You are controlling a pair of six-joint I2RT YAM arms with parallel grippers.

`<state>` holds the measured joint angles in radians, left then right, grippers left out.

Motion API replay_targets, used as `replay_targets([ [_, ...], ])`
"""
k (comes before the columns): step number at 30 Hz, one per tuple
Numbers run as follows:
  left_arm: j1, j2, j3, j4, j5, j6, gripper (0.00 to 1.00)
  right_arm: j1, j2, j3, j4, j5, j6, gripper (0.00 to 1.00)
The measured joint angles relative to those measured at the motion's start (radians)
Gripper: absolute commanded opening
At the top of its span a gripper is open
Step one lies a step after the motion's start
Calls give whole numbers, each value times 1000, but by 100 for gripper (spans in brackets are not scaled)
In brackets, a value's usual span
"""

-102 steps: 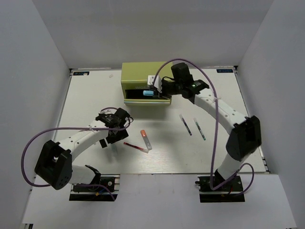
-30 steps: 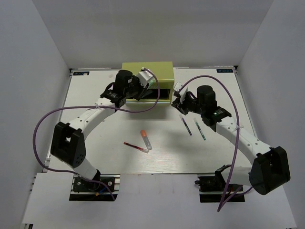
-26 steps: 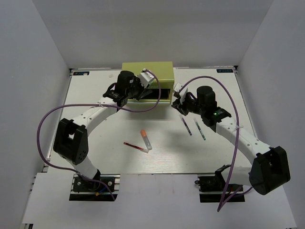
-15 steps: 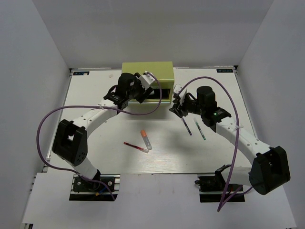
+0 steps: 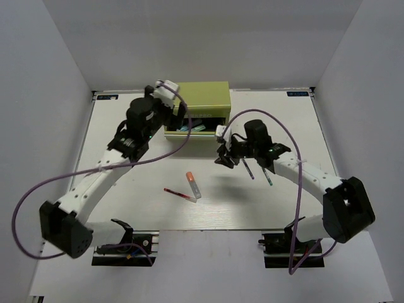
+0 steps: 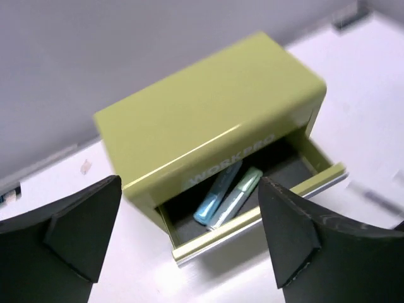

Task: Sort the stationery into containers
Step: Place the stationery in the drawer, then pick up the stationery from the center of the board.

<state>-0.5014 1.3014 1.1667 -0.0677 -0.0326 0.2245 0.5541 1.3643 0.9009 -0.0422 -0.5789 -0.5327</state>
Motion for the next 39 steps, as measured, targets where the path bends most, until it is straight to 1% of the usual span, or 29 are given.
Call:
replay_targets([
  [3, 6, -140, -31, -55, -80, -181, 100, 73, 56, 0, -29, 13, 10, 52],
  [7, 19, -310, -127, -193, -192, -463, 100, 195, 124, 3, -47, 77, 55, 52],
  [9, 21, -386, -211, -276, -238, -624, 100, 247, 165, 18, -53, 111, 93, 59],
  [12, 21, -473, -330, -397, -278, -829, 100, 304, 245, 71, -69, 160, 163, 64],
  [14, 21, -528, -404, -477, -294, -947, 100, 332, 307, 119, -75, 196, 216, 65],
  [17, 21, -617, -477, -567, -301, -1079, 100, 363, 365, 152, -71, 256, 285, 67],
  [21, 21, -722, -502, -645, -314, -1190, 100, 394, 423, 177, -69, 350, 361, 67],
  [24, 21, -765, -508, -678, -323, -1258, 100, 408, 462, 191, -66, 407, 394, 67],
  [26, 21, -770, -519, -689, -324, -1299, 100, 412, 476, 192, -67, 435, 408, 65],
  [27, 21, -767, -528, -694, -322, -1321, 100, 414, 479, 193, -64, 447, 416, 62],
  [30, 21, -731, -550, -713, -312, -1379, 100, 415, 487, 198, -58, 472, 427, 50],
  [33, 21, -665, -553, -722, -294, -1423, 100, 415, 488, 197, -53, 491, 435, 19],
  [36, 21, -601, -553, -718, -267, -1463, 100, 410, 485, 195, -52, 488, 438, 10],
  [37, 21, -579, -554, -712, -254, -1478, 100, 408, 481, 192, -53, 486, 431, 5],
  [39, 21, -543, -557, -689, -225, -1507, 100, 404, 460, 176, -60, 474, 398, 3],
])
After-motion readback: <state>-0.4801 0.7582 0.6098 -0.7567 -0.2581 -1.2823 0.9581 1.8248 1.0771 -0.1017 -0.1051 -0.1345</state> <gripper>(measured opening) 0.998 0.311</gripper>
